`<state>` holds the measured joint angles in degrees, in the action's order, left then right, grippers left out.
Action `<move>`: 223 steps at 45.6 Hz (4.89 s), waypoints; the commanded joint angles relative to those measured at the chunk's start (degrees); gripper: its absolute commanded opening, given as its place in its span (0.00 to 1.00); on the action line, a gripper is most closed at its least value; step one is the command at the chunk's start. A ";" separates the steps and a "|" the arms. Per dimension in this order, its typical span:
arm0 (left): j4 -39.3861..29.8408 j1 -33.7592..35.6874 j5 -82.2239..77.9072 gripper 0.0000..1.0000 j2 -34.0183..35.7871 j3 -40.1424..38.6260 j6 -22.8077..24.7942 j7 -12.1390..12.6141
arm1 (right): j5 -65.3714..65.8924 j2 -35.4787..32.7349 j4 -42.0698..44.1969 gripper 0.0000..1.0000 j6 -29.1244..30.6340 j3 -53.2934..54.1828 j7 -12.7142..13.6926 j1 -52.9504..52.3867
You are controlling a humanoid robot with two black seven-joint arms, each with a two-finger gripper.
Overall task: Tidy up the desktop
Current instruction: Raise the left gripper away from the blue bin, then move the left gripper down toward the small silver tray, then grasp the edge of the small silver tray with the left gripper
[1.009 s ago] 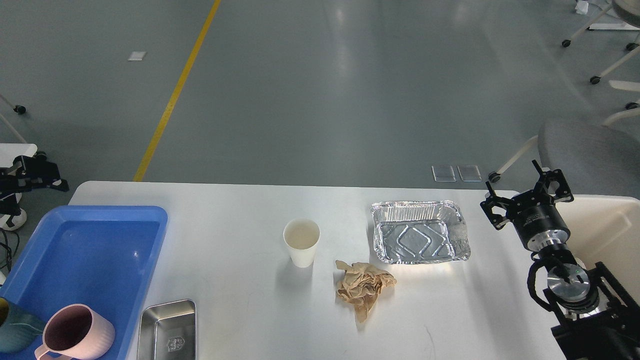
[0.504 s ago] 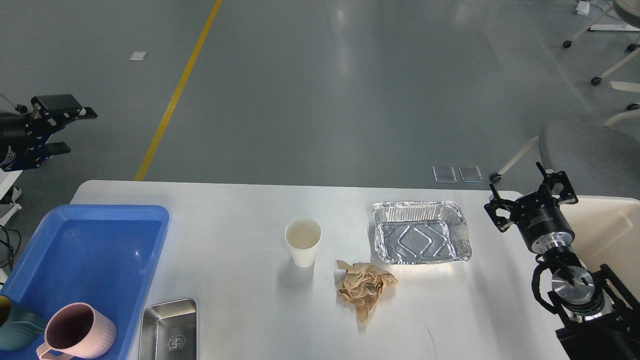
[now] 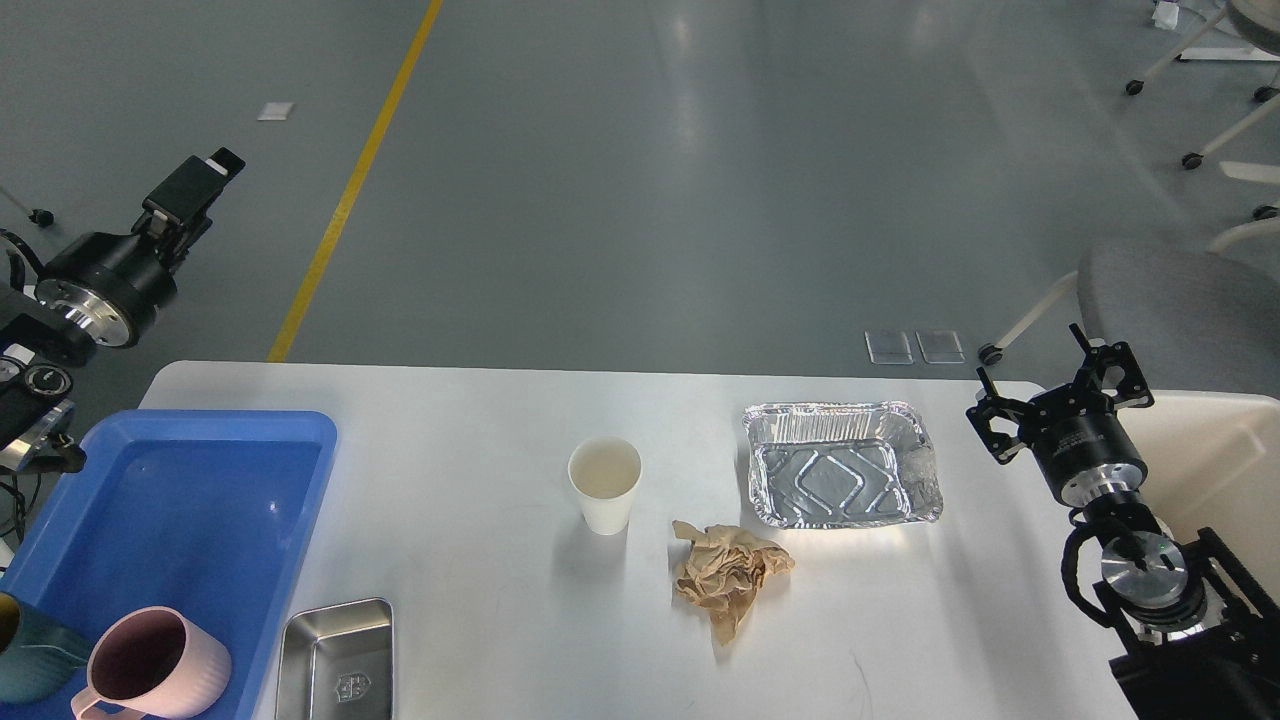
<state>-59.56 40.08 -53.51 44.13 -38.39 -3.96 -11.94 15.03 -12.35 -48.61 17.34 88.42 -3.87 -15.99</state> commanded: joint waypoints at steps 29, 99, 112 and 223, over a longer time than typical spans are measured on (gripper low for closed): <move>-13.56 -3.34 0.24 0.98 34.43 -0.02 38.06 0.16 | 0.00 0.22 -0.70 1.00 -0.11 0.08 0.00 0.34; -14.10 -2.99 0.16 0.98 5.35 0.50 53.17 44.80 | 0.00 -0.40 -0.70 1.00 0.33 0.70 0.00 1.13; -14.18 -3.34 0.24 0.98 1.75 0.24 54.84 52.10 | 0.00 -0.40 -0.70 1.00 0.33 0.96 0.00 1.22; -14.01 -10.02 -2.83 0.97 -4.58 0.86 55.90 57.55 | 0.00 -1.10 -0.70 1.00 0.33 1.49 -0.09 2.10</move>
<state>-73.59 30.56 -56.28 39.85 -37.57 52.21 45.58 15.03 -13.38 -49.30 17.67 89.86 -3.87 -14.22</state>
